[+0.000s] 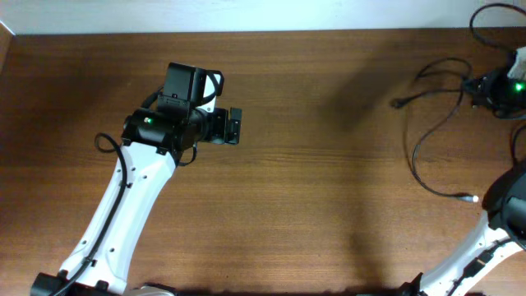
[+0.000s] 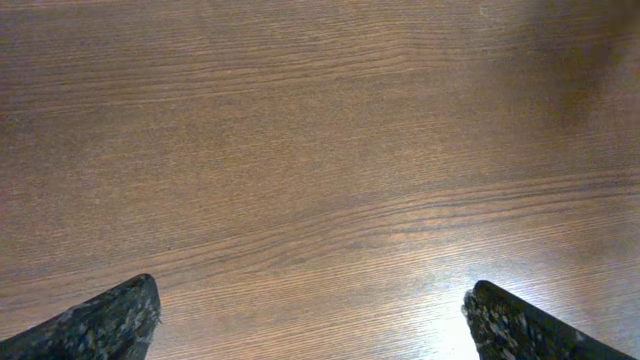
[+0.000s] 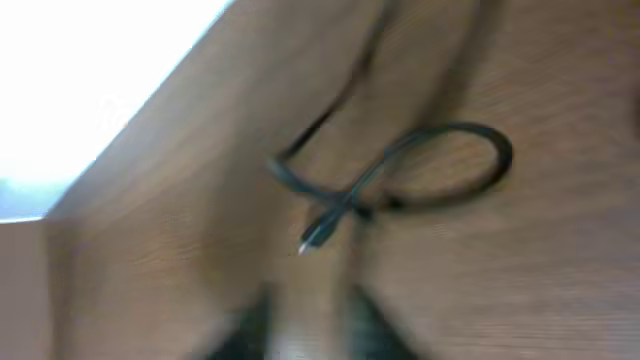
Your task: Untangle cables
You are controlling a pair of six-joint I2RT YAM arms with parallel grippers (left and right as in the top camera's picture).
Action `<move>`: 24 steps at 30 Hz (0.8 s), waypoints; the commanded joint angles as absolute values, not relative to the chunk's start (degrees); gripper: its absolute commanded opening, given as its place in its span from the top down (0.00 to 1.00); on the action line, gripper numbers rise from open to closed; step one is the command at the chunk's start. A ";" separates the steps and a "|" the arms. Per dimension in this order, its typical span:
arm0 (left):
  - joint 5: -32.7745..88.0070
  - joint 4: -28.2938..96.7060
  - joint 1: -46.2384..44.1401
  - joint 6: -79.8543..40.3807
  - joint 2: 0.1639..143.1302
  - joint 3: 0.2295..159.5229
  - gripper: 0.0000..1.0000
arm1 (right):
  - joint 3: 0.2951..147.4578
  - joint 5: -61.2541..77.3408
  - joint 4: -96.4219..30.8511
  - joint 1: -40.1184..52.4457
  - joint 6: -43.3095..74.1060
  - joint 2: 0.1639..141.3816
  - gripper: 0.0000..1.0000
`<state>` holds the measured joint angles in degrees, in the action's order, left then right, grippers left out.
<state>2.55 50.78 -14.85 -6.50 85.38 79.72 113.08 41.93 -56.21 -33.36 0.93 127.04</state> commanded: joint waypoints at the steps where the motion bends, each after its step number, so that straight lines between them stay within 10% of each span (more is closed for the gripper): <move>1: 2.15 50.68 -14.46 -6.76 84.42 79.92 0.01 | 114.24 40.93 -57.67 -33.08 0.10 126.89 0.01; 9: 2.15 50.68 -14.46 -6.76 84.42 79.92 0.01 | 118.96 26.13 -67.75 -29.74 1.23 117.82 0.01; 24: 2.15 50.68 -14.46 -6.76 84.42 79.92 0.01 | 118.91 -3.11 -80.38 16.88 14.46 98.83 0.01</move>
